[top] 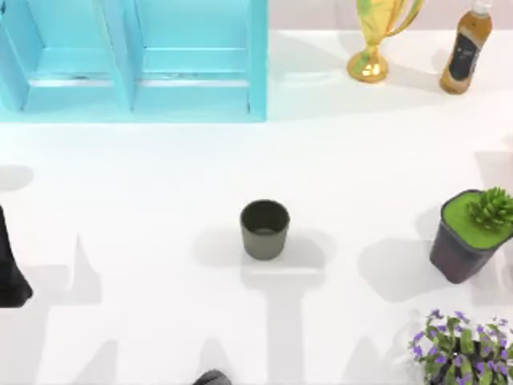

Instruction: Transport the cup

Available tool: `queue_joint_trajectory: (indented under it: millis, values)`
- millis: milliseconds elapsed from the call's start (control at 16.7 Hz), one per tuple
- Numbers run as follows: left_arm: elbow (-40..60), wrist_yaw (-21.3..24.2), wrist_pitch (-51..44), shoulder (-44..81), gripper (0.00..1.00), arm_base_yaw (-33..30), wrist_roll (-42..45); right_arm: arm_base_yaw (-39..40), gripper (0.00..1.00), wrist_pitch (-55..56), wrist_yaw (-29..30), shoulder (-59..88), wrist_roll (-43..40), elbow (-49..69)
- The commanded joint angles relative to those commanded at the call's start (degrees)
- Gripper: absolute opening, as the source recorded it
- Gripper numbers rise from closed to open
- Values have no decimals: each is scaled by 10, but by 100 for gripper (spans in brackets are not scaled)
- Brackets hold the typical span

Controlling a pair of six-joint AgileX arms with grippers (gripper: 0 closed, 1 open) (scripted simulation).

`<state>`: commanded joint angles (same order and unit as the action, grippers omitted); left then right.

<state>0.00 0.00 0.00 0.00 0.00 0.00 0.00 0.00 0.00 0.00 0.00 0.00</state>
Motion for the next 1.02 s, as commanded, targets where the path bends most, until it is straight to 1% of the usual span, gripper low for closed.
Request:
queue_joint_trajectory:
  millis: [240, 360, 480, 720, 1020]
  values:
    - [17, -4, -10, 16, 100, -1, -8, 0, 100, 0, 0, 0, 0, 0]
    - [56, -12, -34, 55, 100, -4, -26, 0, 100, 0, 0, 0, 0, 0]
    - [119, -20, -73, 120, 100, -13, -54, 0, 100, 0, 0, 0, 0, 0]
    - [278, -29, -194, 315, 100, -40, -127, 0, 100, 0, 0, 0, 0, 0]
    - [516, -21, -407, 635, 100, -103, -232, 0, 100, 0, 0, 0, 0, 0]
